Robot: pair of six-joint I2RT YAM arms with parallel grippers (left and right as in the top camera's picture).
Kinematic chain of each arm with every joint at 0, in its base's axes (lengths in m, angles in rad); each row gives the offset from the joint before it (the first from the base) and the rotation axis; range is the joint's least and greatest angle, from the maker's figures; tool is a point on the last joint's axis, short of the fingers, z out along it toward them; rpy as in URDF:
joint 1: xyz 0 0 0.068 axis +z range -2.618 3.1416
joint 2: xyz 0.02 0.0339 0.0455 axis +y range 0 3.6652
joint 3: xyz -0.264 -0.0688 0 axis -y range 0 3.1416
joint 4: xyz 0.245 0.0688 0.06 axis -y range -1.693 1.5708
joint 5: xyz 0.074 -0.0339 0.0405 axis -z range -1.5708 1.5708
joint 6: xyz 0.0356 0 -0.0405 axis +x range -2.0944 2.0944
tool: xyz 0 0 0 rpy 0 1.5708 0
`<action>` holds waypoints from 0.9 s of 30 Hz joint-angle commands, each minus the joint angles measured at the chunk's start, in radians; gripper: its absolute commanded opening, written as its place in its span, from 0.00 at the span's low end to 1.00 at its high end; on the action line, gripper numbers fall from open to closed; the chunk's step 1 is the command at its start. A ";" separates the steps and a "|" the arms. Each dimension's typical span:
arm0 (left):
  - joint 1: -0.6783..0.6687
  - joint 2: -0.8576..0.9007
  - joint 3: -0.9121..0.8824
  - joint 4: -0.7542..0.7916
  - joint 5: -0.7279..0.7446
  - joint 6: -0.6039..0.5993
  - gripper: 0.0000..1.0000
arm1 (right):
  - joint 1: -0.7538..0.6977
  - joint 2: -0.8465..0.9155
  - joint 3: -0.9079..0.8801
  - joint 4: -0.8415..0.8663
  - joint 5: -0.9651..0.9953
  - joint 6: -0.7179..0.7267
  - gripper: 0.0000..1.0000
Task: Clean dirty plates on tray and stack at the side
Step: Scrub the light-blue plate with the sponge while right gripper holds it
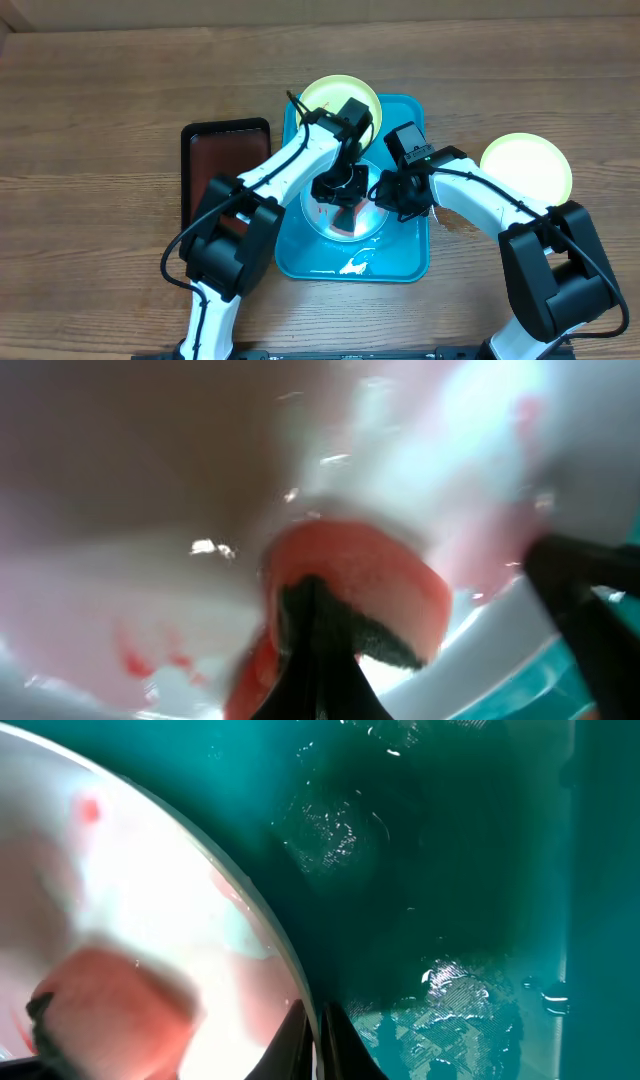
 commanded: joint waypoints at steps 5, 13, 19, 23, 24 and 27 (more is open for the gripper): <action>0.048 0.027 0.020 -0.089 -0.216 -0.051 0.04 | -0.034 0.024 -0.016 -0.021 0.142 0.041 0.04; 0.059 0.027 0.016 -0.106 -0.627 -0.073 0.05 | -0.034 0.024 -0.016 -0.021 0.142 0.041 0.04; 0.057 0.027 0.016 -0.014 -0.534 0.011 0.04 | -0.034 0.024 -0.016 -0.021 0.142 0.041 0.04; 0.057 0.027 0.016 0.076 -0.291 0.050 0.04 | -0.034 0.024 -0.016 -0.021 0.142 0.040 0.04; 0.057 0.027 0.016 0.097 -0.236 0.049 0.04 | -0.034 0.024 -0.016 -0.021 0.142 0.041 0.04; 0.056 0.028 0.008 0.187 -0.031 0.048 0.04 | -0.034 0.024 -0.016 -0.021 0.142 0.040 0.04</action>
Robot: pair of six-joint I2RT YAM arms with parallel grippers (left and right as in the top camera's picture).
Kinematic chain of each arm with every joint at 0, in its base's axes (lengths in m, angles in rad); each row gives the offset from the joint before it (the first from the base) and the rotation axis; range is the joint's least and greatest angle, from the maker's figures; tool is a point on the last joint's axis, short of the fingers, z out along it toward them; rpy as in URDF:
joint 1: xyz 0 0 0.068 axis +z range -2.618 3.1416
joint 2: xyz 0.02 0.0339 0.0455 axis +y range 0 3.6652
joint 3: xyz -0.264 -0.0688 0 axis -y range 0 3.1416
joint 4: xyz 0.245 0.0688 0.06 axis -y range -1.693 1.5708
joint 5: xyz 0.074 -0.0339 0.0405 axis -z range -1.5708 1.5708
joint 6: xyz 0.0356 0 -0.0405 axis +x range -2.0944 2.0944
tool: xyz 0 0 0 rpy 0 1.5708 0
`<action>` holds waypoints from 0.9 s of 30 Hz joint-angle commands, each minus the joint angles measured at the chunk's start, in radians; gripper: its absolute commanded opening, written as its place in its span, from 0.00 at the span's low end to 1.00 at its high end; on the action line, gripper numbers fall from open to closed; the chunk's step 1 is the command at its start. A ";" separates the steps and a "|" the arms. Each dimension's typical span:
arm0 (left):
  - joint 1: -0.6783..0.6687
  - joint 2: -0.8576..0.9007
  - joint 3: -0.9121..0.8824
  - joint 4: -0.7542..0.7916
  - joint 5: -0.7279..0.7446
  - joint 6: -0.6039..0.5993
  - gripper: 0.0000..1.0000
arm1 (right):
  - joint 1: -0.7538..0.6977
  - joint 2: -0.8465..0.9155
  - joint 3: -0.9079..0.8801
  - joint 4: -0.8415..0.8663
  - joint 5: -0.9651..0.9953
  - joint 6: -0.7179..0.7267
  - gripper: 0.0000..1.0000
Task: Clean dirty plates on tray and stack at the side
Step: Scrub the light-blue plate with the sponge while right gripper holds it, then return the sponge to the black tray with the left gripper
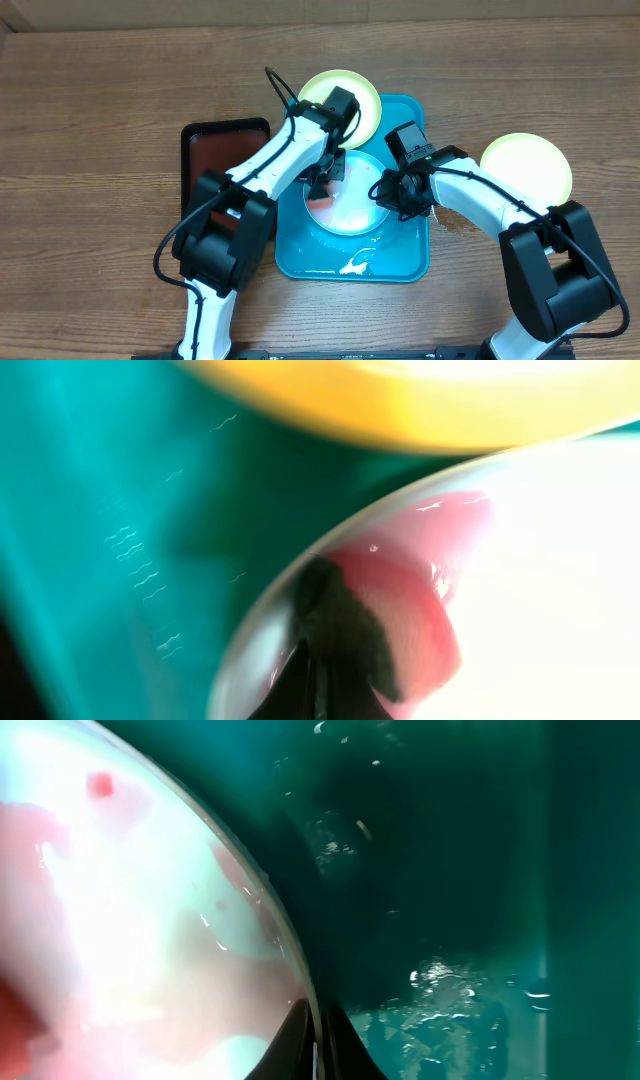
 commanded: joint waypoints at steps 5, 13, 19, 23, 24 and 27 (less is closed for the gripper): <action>-0.034 0.036 -0.025 0.204 0.426 0.021 0.04 | -0.027 0.024 -0.018 -0.023 0.127 0.014 0.04; -0.113 0.096 -0.025 0.227 0.505 0.018 0.04 | -0.027 0.024 -0.018 -0.031 0.127 0.014 0.04; -0.088 0.093 -0.013 0.145 0.454 -0.013 0.04 | -0.027 0.024 -0.018 -0.040 0.127 0.014 0.04; -0.053 0.049 0.023 0.015 0.258 -0.046 0.04 | -0.027 0.024 -0.018 -0.039 0.127 0.014 0.04; -0.049 0.034 0.029 -0.015 0.201 -0.050 0.04 | -0.027 0.024 -0.018 -0.040 0.127 0.014 0.04; -0.041 -0.023 0.035 -0.089 0.037 -0.058 0.04 | -0.027 0.024 -0.018 -0.038 0.127 0.014 0.04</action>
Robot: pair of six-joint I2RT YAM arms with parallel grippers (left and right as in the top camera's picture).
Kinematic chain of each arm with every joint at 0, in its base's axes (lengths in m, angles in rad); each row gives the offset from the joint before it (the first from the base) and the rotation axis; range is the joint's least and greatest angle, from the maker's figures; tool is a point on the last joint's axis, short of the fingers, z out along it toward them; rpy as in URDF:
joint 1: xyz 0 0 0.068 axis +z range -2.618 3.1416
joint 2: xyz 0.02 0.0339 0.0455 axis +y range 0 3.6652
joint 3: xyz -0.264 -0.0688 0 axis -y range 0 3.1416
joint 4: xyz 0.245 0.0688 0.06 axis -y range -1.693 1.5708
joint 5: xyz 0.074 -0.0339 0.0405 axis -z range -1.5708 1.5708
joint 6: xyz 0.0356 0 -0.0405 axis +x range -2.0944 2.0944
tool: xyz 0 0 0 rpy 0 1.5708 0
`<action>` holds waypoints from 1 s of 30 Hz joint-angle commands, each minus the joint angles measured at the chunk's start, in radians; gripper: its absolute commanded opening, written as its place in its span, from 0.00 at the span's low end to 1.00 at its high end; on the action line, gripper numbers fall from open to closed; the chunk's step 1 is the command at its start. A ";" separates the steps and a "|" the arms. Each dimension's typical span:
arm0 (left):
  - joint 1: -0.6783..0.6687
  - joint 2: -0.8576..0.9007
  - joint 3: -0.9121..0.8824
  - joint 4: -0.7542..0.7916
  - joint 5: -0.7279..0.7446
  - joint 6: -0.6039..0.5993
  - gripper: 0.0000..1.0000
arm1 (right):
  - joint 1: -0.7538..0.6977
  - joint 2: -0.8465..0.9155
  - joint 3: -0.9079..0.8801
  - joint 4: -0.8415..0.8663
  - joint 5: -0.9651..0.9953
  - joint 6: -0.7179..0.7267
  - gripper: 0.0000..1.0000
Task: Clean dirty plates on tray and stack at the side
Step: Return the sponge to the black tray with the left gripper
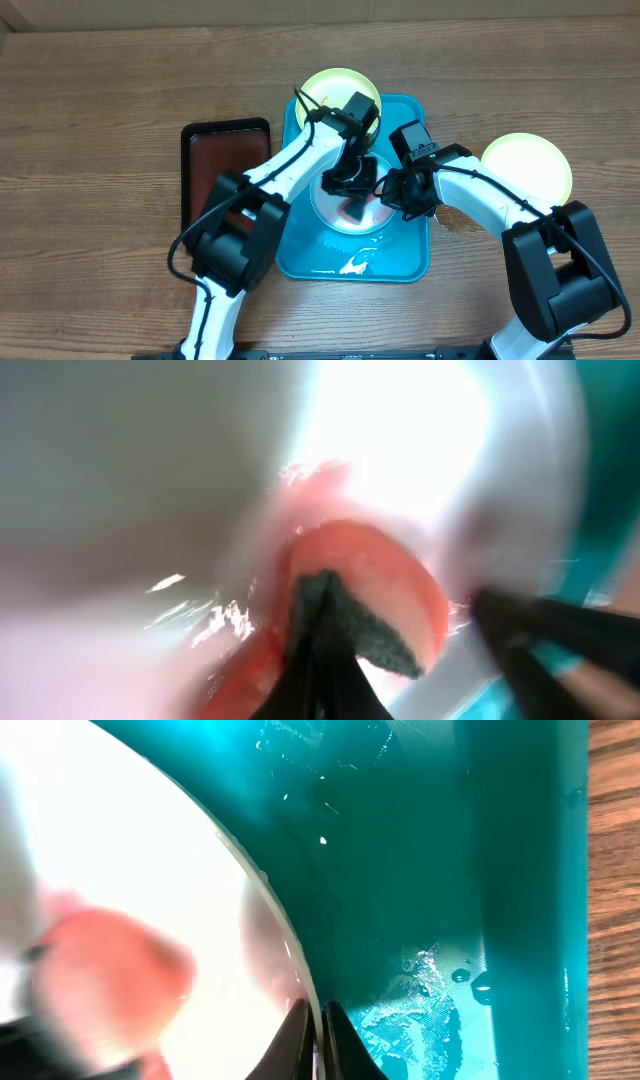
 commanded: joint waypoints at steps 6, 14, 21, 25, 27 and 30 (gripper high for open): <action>0.037 -0.199 0.002 -0.121 -0.348 -0.028 0.04 | -0.012 0.027 -0.021 -0.014 0.108 0.005 0.04; 0.172 -0.433 0.002 -0.205 -0.400 -0.013 0.04 | -0.012 0.027 -0.021 -0.017 0.103 -0.039 0.04; 0.357 -0.410 -0.113 -0.196 -0.470 0.014 0.04 | -0.011 0.027 -0.021 -0.016 0.100 -0.163 0.04; 0.405 -0.362 -0.254 -0.089 -0.460 0.017 0.06 | -0.012 0.027 -0.021 -0.015 0.101 -0.191 0.04; 0.418 -0.349 -0.285 -0.067 -0.419 0.017 0.16 | -0.012 0.027 -0.019 -0.018 0.100 -0.191 0.04; 0.439 -0.358 -0.278 -0.057 -0.357 0.017 0.30 | -0.011 0.027 0.008 -0.055 0.096 -0.192 0.04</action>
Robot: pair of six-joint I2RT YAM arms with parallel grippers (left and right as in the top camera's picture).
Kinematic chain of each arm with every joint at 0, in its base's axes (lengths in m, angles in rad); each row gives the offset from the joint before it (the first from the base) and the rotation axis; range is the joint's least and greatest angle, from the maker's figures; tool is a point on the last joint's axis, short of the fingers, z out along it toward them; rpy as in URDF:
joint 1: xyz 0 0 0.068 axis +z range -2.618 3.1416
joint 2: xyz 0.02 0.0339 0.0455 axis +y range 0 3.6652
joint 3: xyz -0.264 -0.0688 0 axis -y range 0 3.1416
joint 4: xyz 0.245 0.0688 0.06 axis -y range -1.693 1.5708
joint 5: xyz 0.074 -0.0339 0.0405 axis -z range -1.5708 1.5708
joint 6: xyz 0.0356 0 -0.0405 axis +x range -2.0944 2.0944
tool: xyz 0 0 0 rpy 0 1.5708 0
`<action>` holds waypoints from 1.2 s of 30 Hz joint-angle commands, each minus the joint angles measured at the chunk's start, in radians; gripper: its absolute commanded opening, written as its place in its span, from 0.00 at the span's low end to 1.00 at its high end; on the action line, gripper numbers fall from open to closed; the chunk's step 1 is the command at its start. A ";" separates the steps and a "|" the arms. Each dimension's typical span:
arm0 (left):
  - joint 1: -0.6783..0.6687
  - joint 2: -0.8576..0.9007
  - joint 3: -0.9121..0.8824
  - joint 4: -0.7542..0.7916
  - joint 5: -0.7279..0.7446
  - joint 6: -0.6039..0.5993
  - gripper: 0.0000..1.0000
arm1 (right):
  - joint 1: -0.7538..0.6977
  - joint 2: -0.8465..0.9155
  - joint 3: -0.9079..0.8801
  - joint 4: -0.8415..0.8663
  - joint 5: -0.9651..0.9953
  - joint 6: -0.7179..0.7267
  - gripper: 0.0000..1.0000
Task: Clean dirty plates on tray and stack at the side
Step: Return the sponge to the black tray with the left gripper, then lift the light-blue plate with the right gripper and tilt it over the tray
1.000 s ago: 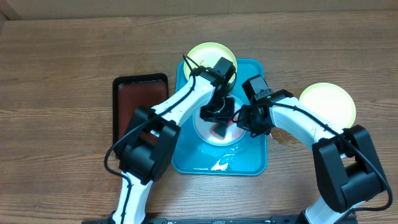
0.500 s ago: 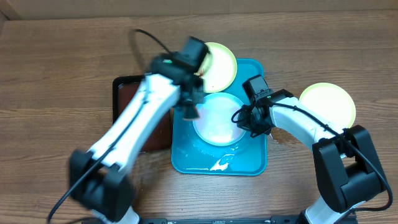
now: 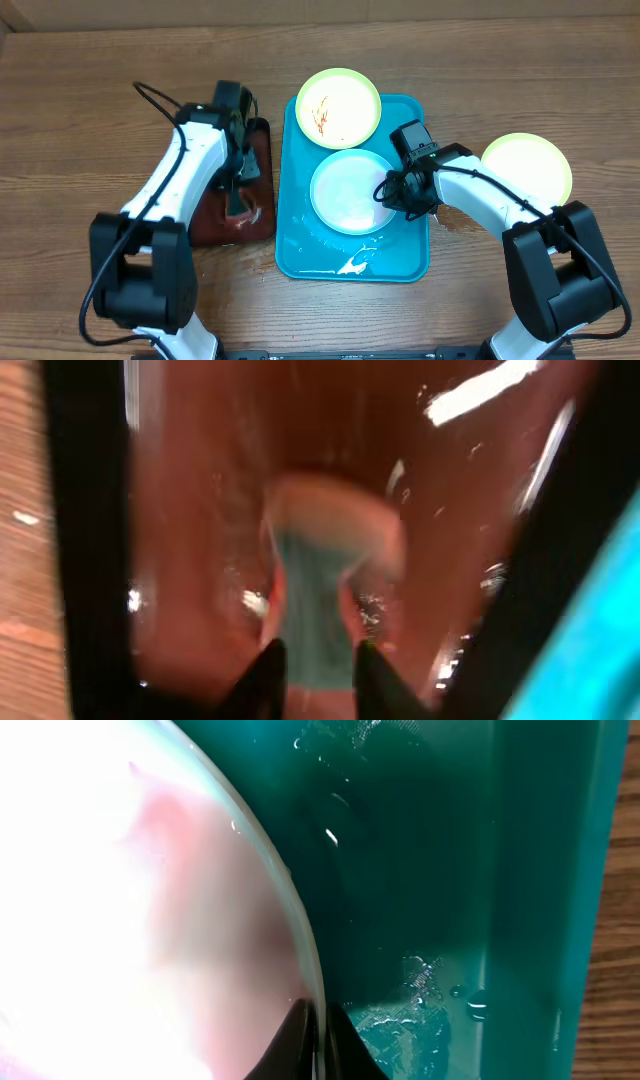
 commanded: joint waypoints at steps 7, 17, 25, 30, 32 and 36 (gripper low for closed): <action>0.067 -0.126 0.142 -0.071 0.100 0.029 0.55 | 0.014 0.006 0.219 -0.238 0.094 -0.169 0.04; 0.211 -0.299 0.325 -0.171 0.203 0.048 1.00 | 0.234 -0.012 0.626 -0.372 0.331 -0.302 0.04; 0.329 -0.384 0.349 -0.191 0.297 0.048 1.00 | 0.435 0.002 0.638 -0.138 0.539 -0.303 0.04; 0.339 -0.388 0.348 -0.212 0.295 0.048 1.00 | 0.512 0.062 0.638 -0.055 0.683 -0.303 0.04; 0.339 -0.388 0.348 -0.220 0.296 0.048 1.00 | 0.539 0.090 0.638 -0.051 0.752 -0.300 0.04; 0.339 -0.388 0.348 -0.223 0.284 0.047 1.00 | 0.602 0.120 0.638 -0.042 0.853 -0.297 0.04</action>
